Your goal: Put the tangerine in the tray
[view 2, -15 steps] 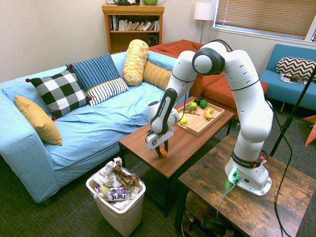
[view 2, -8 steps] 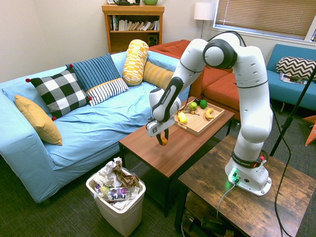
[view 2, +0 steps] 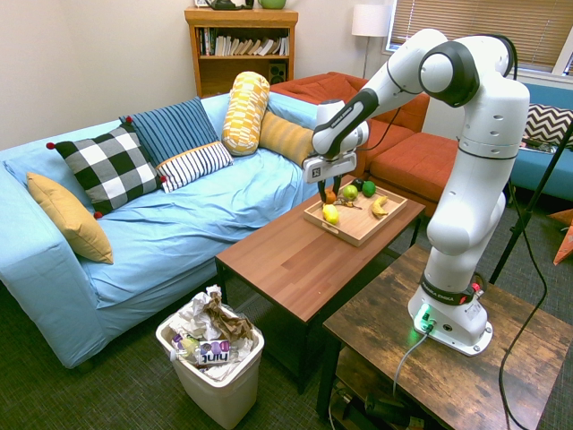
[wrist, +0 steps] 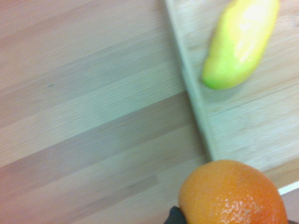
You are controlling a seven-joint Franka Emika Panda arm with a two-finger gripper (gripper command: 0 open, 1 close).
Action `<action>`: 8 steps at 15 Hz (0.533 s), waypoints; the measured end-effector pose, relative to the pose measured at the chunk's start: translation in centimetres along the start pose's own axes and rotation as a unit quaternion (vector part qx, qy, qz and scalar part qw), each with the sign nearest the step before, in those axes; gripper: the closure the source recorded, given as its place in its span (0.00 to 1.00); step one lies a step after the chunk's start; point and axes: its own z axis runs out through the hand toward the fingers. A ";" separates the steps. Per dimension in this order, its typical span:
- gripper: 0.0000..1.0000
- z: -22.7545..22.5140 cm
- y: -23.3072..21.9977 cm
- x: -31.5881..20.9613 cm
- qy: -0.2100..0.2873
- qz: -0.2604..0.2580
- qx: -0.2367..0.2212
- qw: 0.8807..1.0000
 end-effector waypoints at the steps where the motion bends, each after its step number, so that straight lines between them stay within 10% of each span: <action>1: 1.00 0.3 1.1 2.1 0.001 0.013 -0.002 1.000; 8: 1.00 7.1 2.5 10.9 -0.014 0.062 -0.022 0.998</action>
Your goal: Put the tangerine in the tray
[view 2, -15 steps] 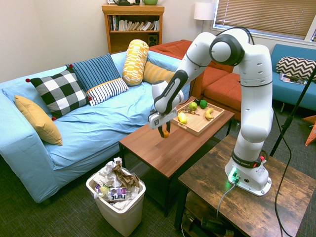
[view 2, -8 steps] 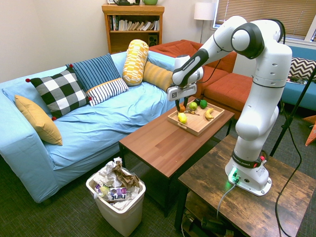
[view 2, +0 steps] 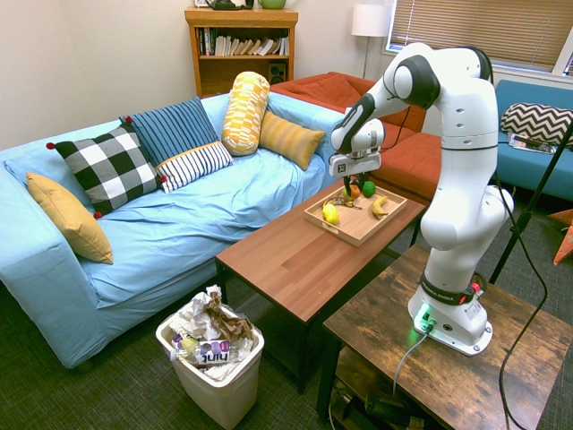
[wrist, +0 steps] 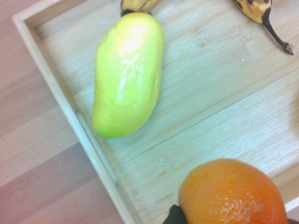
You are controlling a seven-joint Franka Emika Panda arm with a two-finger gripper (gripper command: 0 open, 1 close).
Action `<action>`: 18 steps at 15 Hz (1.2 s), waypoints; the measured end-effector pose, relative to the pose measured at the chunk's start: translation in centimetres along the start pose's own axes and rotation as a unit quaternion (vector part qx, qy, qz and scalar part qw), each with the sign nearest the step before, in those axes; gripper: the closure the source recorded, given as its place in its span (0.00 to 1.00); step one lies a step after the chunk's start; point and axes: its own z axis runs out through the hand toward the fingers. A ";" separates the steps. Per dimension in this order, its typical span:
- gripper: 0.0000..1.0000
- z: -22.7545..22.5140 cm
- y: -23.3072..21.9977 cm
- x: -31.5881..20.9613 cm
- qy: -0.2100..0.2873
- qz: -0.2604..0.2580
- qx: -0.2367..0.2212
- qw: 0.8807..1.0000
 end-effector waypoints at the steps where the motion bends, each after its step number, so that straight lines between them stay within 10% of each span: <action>1: 1.00 1.3 -0.1 0.7 -0.006 0.007 -0.004 1.000; 12: 1.00 13.5 -0.8 5.1 -0.047 0.056 -0.056 0.996; 13: 0.00 14.0 -0.8 5.3 -0.049 0.055 -0.058 0.996; 18: 0.00 14.2 -0.9 5.4 -0.055 0.040 -0.057 0.996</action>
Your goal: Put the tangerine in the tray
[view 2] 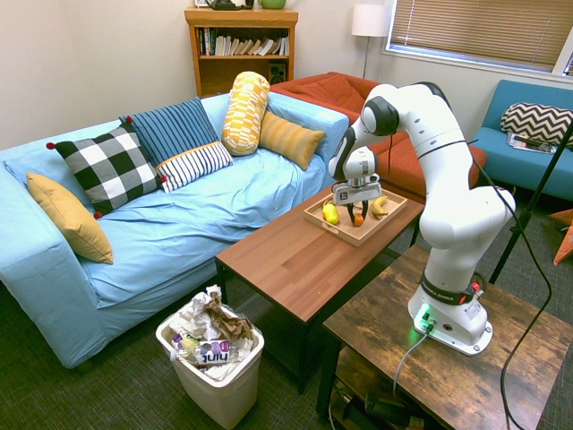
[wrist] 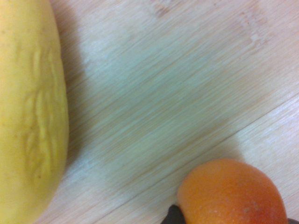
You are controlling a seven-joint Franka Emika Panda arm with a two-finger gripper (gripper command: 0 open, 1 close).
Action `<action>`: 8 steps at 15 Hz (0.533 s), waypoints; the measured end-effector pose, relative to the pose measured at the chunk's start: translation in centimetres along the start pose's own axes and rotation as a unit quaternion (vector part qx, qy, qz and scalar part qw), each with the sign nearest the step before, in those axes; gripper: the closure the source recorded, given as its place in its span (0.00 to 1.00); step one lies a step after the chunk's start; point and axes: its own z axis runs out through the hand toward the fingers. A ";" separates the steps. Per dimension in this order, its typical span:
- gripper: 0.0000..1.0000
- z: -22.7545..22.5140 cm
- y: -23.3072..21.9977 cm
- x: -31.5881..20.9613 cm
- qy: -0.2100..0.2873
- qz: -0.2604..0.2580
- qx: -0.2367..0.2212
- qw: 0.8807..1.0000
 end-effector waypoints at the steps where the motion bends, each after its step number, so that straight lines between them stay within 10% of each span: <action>1: 0.00 0.0 0.0 0.0 0.000 -0.002 0.000 1.000; 8: 0.00 -2.5 0.2 0.7 0.011 -0.008 0.014 1.000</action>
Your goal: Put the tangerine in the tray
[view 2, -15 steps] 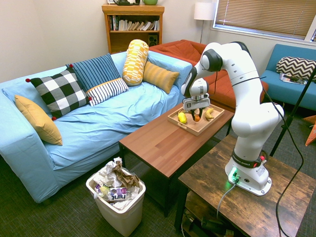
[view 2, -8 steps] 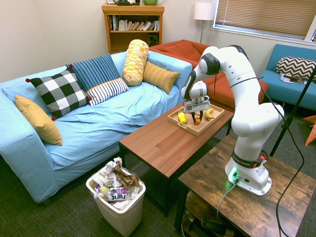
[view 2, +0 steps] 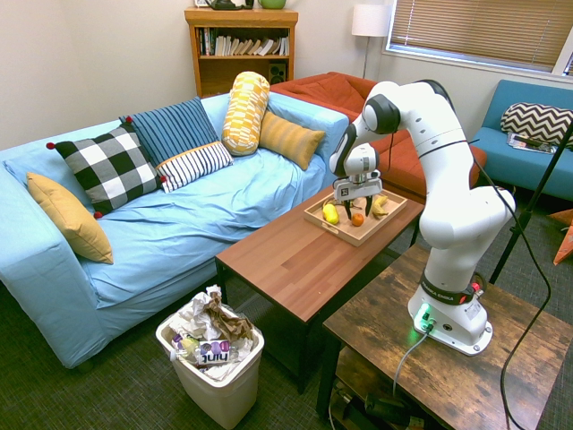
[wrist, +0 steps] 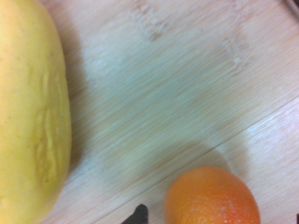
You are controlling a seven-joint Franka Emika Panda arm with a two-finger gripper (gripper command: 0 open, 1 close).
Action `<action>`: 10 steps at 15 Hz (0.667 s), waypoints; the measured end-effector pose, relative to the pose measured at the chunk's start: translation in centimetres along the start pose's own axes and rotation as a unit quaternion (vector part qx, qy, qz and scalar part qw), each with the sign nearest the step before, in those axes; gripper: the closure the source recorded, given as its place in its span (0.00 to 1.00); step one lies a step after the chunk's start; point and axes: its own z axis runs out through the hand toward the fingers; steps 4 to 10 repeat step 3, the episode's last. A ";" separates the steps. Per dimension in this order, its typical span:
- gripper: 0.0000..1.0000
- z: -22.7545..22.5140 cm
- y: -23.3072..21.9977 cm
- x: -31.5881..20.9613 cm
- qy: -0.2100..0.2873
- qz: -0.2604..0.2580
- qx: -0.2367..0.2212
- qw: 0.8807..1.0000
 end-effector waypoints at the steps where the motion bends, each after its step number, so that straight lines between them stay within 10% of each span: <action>1: 0.00 -1.1 0.1 0.0 0.003 0.001 0.005 1.000; 10: 0.00 -3.8 0.8 0.1 0.007 0.002 0.013 1.000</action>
